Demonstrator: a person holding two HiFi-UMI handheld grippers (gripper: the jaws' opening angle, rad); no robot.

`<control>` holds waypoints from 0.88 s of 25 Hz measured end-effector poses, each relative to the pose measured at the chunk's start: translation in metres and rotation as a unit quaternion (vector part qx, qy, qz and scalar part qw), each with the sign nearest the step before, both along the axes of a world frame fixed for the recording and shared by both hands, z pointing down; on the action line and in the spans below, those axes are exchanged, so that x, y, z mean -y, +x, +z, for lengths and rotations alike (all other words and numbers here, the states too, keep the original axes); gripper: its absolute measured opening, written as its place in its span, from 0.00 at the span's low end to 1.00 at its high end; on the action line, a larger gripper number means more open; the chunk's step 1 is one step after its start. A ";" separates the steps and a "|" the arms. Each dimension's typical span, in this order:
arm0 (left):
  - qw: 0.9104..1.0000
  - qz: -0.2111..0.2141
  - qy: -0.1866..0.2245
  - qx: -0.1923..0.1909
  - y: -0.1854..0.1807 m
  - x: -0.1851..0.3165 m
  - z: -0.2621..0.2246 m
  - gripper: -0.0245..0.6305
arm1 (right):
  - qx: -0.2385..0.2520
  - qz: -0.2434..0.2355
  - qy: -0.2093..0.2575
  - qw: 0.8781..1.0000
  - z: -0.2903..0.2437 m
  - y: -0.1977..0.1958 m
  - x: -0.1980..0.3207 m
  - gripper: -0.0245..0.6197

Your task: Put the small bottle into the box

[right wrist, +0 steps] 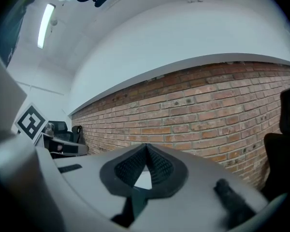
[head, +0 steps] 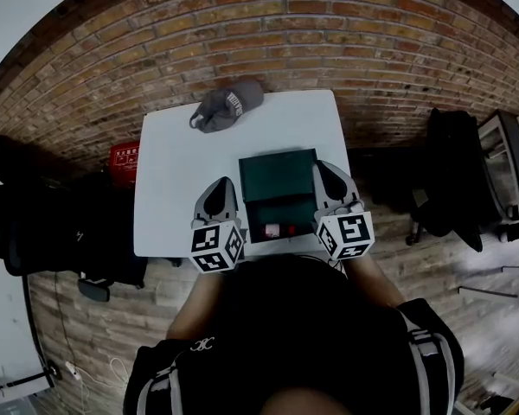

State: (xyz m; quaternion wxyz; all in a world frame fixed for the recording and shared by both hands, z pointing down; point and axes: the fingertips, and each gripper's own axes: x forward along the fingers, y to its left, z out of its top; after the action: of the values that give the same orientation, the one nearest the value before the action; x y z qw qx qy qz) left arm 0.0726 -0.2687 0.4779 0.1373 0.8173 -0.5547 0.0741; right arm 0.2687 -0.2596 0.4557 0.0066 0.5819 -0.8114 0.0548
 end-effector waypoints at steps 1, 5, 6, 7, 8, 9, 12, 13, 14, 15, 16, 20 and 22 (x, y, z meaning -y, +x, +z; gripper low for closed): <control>1.000 -0.001 -0.002 0.000 -0.001 0.000 0.001 0.06 | 0.001 -0.004 -0.002 1.000 0.000 -0.003 0.001 0.08; 1.000 -0.002 -0.009 0.001 -0.004 0.003 0.004 0.06 | 0.005 -0.014 -0.008 1.000 0.002 -0.008 0.005 0.08; 1.000 -0.002 -0.010 0.001 -0.004 0.003 0.005 0.06 | 0.006 -0.015 -0.010 1.000 0.003 -0.008 0.006 0.08; 1.000 -0.002 -0.010 0.001 -0.003 0.004 0.005 0.06 | 0.008 -0.015 -0.012 1.000 0.004 -0.007 0.006 0.08; 1.000 -0.002 -0.010 0.001 -0.003 0.005 0.005 0.06 | 0.010 -0.015 -0.014 1.000 0.005 -0.007 0.007 0.08; 1.000 -0.002 -0.010 0.002 -0.003 0.006 0.006 0.06 | 0.011 -0.015 -0.016 1.000 0.007 -0.007 0.008 0.08; 1.000 -0.001 -0.013 0.001 -0.004 0.009 0.009 0.06 | 0.012 -0.016 -0.019 1.000 0.009 -0.009 0.012 0.08; 1.000 -0.001 -0.014 0.001 -0.004 0.010 0.010 0.06 | 0.011 -0.018 -0.019 1.000 0.010 -0.010 0.013 0.08; 1.000 -0.001 -0.014 0.000 -0.004 0.011 0.010 0.06 | 0.010 -0.020 -0.018 1.000 0.009 -0.011 0.014 0.08; 1.000 -0.001 -0.015 -0.001 -0.004 0.012 0.010 0.06 | 0.008 -0.022 -0.017 1.000 0.009 -0.012 0.014 0.08; 1.000 0.000 -0.015 -0.001 -0.004 0.013 0.010 0.06 | 0.007 -0.025 -0.017 1.000 0.009 -0.013 0.015 0.08; 1.000 0.002 -0.010 -0.003 -0.003 0.017 0.008 0.06 | 0.005 -0.028 -0.020 0.999 0.011 -0.016 0.018 0.08; 1.000 0.003 -0.007 -0.003 -0.003 0.019 0.007 0.06 | 0.004 -0.028 -0.019 0.999 0.011 -0.016 0.021 0.08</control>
State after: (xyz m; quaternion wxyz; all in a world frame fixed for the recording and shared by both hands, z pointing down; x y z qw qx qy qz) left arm 0.0696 -0.2878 0.4846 0.1444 0.8183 -0.5511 0.0757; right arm 0.2529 -0.2802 0.4666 0.0159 0.5582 -0.8263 0.0729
